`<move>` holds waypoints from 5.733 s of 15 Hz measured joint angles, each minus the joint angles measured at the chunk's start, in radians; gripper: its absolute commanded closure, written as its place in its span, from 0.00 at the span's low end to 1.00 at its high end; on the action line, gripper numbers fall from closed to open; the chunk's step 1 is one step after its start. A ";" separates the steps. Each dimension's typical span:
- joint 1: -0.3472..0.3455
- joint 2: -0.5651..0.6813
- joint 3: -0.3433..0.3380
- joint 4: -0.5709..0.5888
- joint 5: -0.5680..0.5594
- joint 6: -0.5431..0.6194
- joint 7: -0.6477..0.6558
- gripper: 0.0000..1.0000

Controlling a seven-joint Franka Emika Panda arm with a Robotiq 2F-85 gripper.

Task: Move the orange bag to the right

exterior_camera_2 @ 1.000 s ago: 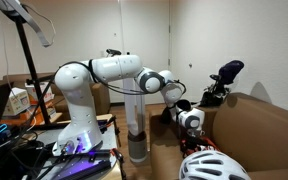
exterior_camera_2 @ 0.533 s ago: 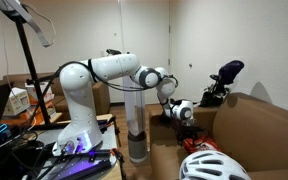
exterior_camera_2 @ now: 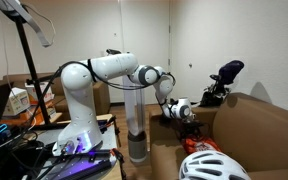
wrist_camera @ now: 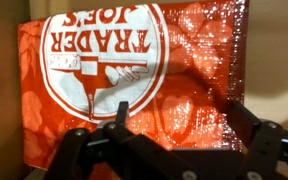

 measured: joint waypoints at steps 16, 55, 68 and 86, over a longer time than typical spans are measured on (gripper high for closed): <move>0.054 0.048 -0.068 -0.025 -0.110 0.090 0.266 0.27; -0.096 -0.070 -0.151 -0.436 -0.134 -0.285 0.497 0.95; -0.200 -0.092 0.015 -0.403 -0.137 -0.434 0.278 0.00; -0.250 -0.152 0.171 -0.442 -0.115 -0.474 -0.056 0.00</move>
